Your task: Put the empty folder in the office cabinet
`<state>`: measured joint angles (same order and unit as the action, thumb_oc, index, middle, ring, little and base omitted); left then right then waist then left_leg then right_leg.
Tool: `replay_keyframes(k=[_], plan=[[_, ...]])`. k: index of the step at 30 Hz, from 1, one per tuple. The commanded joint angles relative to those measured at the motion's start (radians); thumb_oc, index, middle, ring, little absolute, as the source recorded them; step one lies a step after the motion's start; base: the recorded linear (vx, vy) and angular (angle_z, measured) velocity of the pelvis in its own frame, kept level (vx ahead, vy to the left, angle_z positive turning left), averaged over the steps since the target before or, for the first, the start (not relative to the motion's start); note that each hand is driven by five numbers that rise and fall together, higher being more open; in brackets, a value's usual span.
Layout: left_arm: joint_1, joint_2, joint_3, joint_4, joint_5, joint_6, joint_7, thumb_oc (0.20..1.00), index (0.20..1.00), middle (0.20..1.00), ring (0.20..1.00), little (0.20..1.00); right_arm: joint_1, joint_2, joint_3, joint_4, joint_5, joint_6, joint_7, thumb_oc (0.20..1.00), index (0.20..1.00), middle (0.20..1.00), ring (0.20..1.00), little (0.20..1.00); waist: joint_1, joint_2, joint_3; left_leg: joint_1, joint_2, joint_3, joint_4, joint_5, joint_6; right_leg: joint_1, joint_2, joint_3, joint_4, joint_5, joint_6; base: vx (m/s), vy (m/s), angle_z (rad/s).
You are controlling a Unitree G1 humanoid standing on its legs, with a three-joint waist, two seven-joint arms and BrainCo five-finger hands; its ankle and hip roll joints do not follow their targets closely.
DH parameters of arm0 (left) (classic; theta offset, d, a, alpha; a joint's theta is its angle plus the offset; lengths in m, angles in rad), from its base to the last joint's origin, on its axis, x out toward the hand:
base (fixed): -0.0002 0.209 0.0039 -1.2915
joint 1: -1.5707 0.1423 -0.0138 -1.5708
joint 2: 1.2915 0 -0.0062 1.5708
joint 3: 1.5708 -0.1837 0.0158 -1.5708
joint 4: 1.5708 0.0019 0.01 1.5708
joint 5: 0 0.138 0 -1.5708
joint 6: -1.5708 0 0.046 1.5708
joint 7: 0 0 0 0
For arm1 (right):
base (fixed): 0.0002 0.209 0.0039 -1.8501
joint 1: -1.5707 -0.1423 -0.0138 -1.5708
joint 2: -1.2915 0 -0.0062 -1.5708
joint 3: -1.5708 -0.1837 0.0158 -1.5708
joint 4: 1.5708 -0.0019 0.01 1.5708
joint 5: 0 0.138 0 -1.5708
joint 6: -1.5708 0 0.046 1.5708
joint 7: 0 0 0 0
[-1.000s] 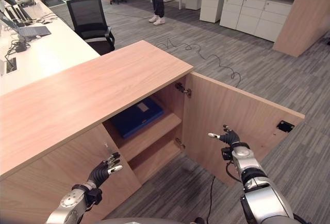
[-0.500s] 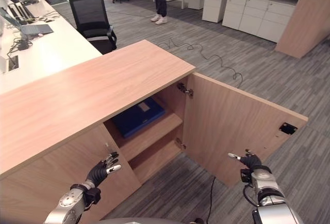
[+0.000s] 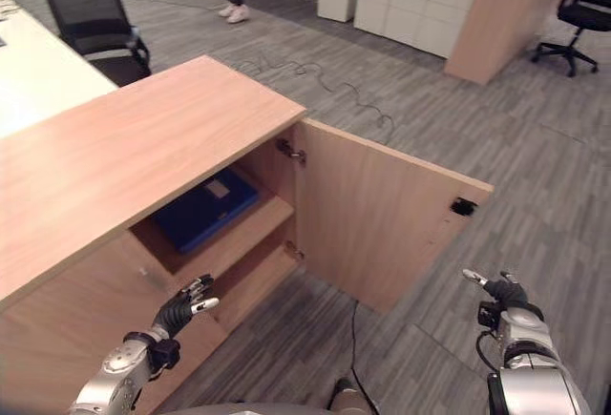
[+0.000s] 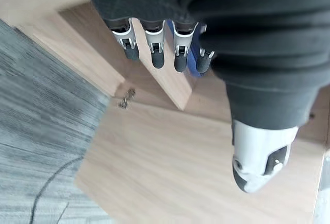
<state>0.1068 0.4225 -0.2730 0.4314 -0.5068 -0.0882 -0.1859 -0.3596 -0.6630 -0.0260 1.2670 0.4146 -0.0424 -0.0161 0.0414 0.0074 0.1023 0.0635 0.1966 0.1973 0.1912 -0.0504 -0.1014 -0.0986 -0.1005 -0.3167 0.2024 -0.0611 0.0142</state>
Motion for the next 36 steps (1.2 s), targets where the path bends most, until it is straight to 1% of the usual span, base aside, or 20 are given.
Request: replay_keyframes(k=[1,2,4,7,8,9,10,11,12,13,14,16,18,19,20,21,26,30,31,36], plan=[[-0.065,-0.018,-0.004,-0.064,-0.045,-0.044,0.008,1.0,1.0,1.0,1.0,1.0,-0.098,-0.038,0.029,0.025,0.06,-0.046,-0.023,1.0,1.0,1.0,1.0,1.0,0.018,-0.038,0.042,-0.094,-0.029,-0.046,0.158,0.074,-0.008,0.195,-0.004,0.01,-0.167,-0.005,0.08,0.12,-0.111,-0.29],[-0.07,-0.022,-0.004,-0.069,-0.046,-0.051,0.013,1.0,1.0,1.0,1.0,1.0,-0.093,-0.038,0.035,0.013,0.051,-0.044,-0.014,1.0,1.0,1.0,1.0,1.0,0.021,-0.051,0.04,-0.113,-0.113,-0.054,0.116,-0.017,0.026,0.19,-0.006,0.021,-0.158,-0.012,0.083,0.11,-0.083,-0.23],[-0.071,-0.018,-0.007,-0.068,-0.038,-0.05,0.007,1.0,1.0,1.0,1.0,1.0,-0.095,-0.053,0.029,0.009,0.053,-0.044,-0.011,1.0,1.0,1.0,1.0,1.0,0.019,-0.064,0.039,-0.143,-0.117,0.006,0.116,-0.023,0.033,0.194,-0.003,0.013,-0.151,-0.014,0.087,0.05,-0.023,-0.32],[-0.059,-0.004,-0.008,-0.075,-0.032,-0.049,0.002,1.0,1.0,1.0,1.0,1.0,-0.112,-0.064,0.026,0.009,0.045,-0.048,-0.023,1.0,1.0,1.0,1.0,1.0,0.026,-0.06,0.025,-0.093,-0.14,0.003,0.051,-0.042,0.05,0.178,0.007,0.02,-0.103,-0.012,0.104,0.07,0.065,-0.23],[-0.06,0.004,-0.006,-0.075,-0.031,-0.047,0.004,1.0,1.0,1.0,1.0,1.0,-0.119,-0.068,0.022,0.009,0.044,-0.045,-0.022,1.0,1.0,1.0,1.0,1.0,0.023,-0.054,0.031,-0.071,-0.14,0.0,0.027,-0.044,0.055,0.152,-0.001,0.008,-0.049,0.002,0.125,-0.02,0.104,-0.37],[-0.057,0.018,0.0,-0.081,-0.027,-0.05,0.001,1.0,1.0,1.0,1.0,1.0,-0.144,-0.078,0.03,0.007,0.031,-0.041,-0.014,1.0,1.0,1.0,1.0,1.0,0.018,-0.043,0.043,-0.027,-0.138,0.013,-0.025,-0.045,0.071,0.08,-0.028,-0.007,0.069,0.039,0.185,-0.05,0.094,-0.45],[-0.061,0.026,-0.005,-0.078,-0.025,-0.05,-0.002,1.0,1.0,1.0,1.0,1.0,-0.156,-0.082,0.033,0.003,0.031,-0.04,-0.011,1.0,1.0,1.0,1.0,1.0,0.014,-0.039,0.048,-0.02,-0.139,0.009,-0.041,-0.041,0.074,0.06,-0.033,-0.002,0.109,0.067,0.218,-0.06,0.076,-0.33],[-0.07,0.03,-0.011,-0.074,-0.023,-0.051,-0.004,1.0,1.0,1.0,1.0,1.0,-0.161,-0.085,0.031,-0.004,0.043,-0.04,-0.009,1.0,1.0,1.0,1.0,1.0,0.001,-0.036,0.053,-0.016,-0.144,-0.006,-0.06,-0.031,0.079,0.039,-0.021,0.044,0.14,0.088,0.244,-0.03,0.026,-0.29],[-0.071,0.029,-0.011,-0.073,-0.023,-0.051,-0.004,1.0,1.0,1.0,1.0,1.0,-0.161,-0.086,0.031,-0.004,0.043,-0.039,-0.009,1.0,1.0,1.0,1.0,1.0,0.002,-0.036,0.053,-0.015,-0.145,-0.005,-0.064,-0.029,0.08,0.037,-0.022,0.045,0.142,0.087,0.245,-0.01,0.006,0.13],[-0.07,0.038,-0.003,-0.074,-0.023,-0.059,0.0,1.0,1.0,1.0,1.0,1.0,-0.164,-0.087,0.028,-0.02,0.055,-0.043,-0.009,1.0,1.0,1.0,1.0,1.0,-0.008,-0.027,0.047,-0.003,-0.148,-0.019,-0.105,-0.018,0.085,0.036,-0.03,0.117,0.132,0.079,0.246,0.0,-0.037,0.48],[-0.068,0.043,0.0,-0.07,-0.02,-0.062,-0.001,1.0,1.0,1.0,1.0,1.0,-0.163,-0.079,0.033,-0.027,0.058,-0.045,-0.005,1.0,1.0,1.0,1.0,1.0,-0.005,-0.021,0.035,-0.005,-0.142,-0.019,-0.128,-0.014,0.086,0.057,-0.054,0.128,0.097,0.055,0.229,-0.01,-0.101,0.63],[-0.076,0.047,0.001,-0.069,-0.026,-0.06,-0.006,1.0,1.0,1.0,1.0,1.0,-0.162,-0.077,0.032,-0.031,0.063,-0.047,0.001,1.0,1.0,1.0,1.0,1.0,-0.003,-0.013,0.018,-0.005,-0.134,-0.036,-0.163,-0.004,0.078,0.083,-0.108,0.146,0.039,0.056,0.215,0.02,-0.155,0.18],[-0.082,0.045,0.003,-0.077,-0.031,-0.06,0.004,1.0,1.0,1.0,1.0,1.0,-0.148,-0.087,0.03,-0.029,0.062,-0.043,0.004,1.0,1.0,1.0,1.0,1.0,-0.018,-0.014,0.013,-0.001,-0.14,-0.077,-0.168,0.001,0.073,0.064,-0.139,0.235,0.002,0.116,0.211,0.11,-0.142,0.29],[-0.087,0.047,0.005,-0.079,-0.029,-0.061,0.007,1.0,1.0,1.0,1.0,1.0,-0.146,-0.09,0.029,-0.031,0.063,-0.042,0.008,1.0,1.0,1.0,1.0,1.0,-0.017,-0.019,0.013,0.0,-0.14,-0.078,-0.166,-0.002,0.07,0.065,-0.148,0.251,-0.016,0.126,0.219,0.11,-0.262,0.71],[-0.07,0.046,0.015,-0.085,-0.027,-0.065,0.003,1.0,1.0,1.0,1.0,1.0,-0.145,-0.073,0.033,-0.062,0.056,-0.046,0.009,1.0,1.0,1.0,1.0,1.0,0.009,-0.038,-0.008,-0.004,-0.139,-0.066,-0.184,0.0,0.056,0.126,-0.19,0.175,-0.102,0.144,0.232,0.09,-0.259,0.75],[-0.063,0.047,0.019,-0.085,-0.024,-0.064,-0.001,1.0,1.0,1.0,1.0,1.0,-0.143,-0.067,0.033,-0.072,0.052,-0.047,0.011,1.0,1.0,1.0,1.0,1.0,0.013,-0.042,-0.014,-0.001,-0.138,-0.065,-0.193,0.003,0.054,0.138,-0.192,0.159,-0.118,0.143,0.235,0.11,-0.252,0.42],[-0.035,0.042,0.039,-0.098,-0.028,-0.063,-0.007,1.0,1.0,1.0,1.0,1.0,-0.129,-0.043,0.069,-0.142,0.02,-0.055,0.026,1.0,1.0,1.0,1.0,1.0,0.022,-0.043,-0.018,0.006,-0.119,-0.087,-0.214,0.024,0.034,0.162,-0.158,0.141,-0.159,0.11,0.224,0.05,-0.107,0.14],[-0.023,0.031,0.048,-0.105,-0.038,-0.06,-0.008,1.0,1.0,1.0,1.0,1.0,-0.135,-0.04,0.094,-0.195,-0.003,-0.067,0.019,1.0,1.0,1.0,1.0,1.0,0.023,-0.033,-0.011,0.007,-0.09,-0.118,-0.235,0.053,0.011,0.183,-0.118,0.099,-0.188,0.079,0.201,0.02,-0.15,0.27],[-0.022,0.03,0.046,-0.113,-0.04,-0.058,-0.01,1.0,1.0,1.0,1.0,1.0,-0.141,-0.042,0.109,-0.186,-0.018,-0.067,0.02,1.0,1.0,1.0,1.0,1.0,0.027,-0.03,-0.007,0.005,-0.077,-0.138,-0.243,0.066,0.002,0.193,-0.098,0.086,-0.195,0.064,0.187,0.01,-0.164,0.24],[-0.021,0.025,0.042,-0.11,-0.041,-0.052,-0.008,1.0,1.0,1.0,1.0,1.0,-0.152,-0.026,0.129,-0.176,-0.025,-0.066,0.021,1.0,1.0,1.0,1.0,1.0,0.037,-0.023,-0.006,0.004,-0.056,-0.167,-0.254,0.085,-0.013,0.217,-0.066,0.055,-0.218,0.045,0.166,0.01,-0.092,0.32]])
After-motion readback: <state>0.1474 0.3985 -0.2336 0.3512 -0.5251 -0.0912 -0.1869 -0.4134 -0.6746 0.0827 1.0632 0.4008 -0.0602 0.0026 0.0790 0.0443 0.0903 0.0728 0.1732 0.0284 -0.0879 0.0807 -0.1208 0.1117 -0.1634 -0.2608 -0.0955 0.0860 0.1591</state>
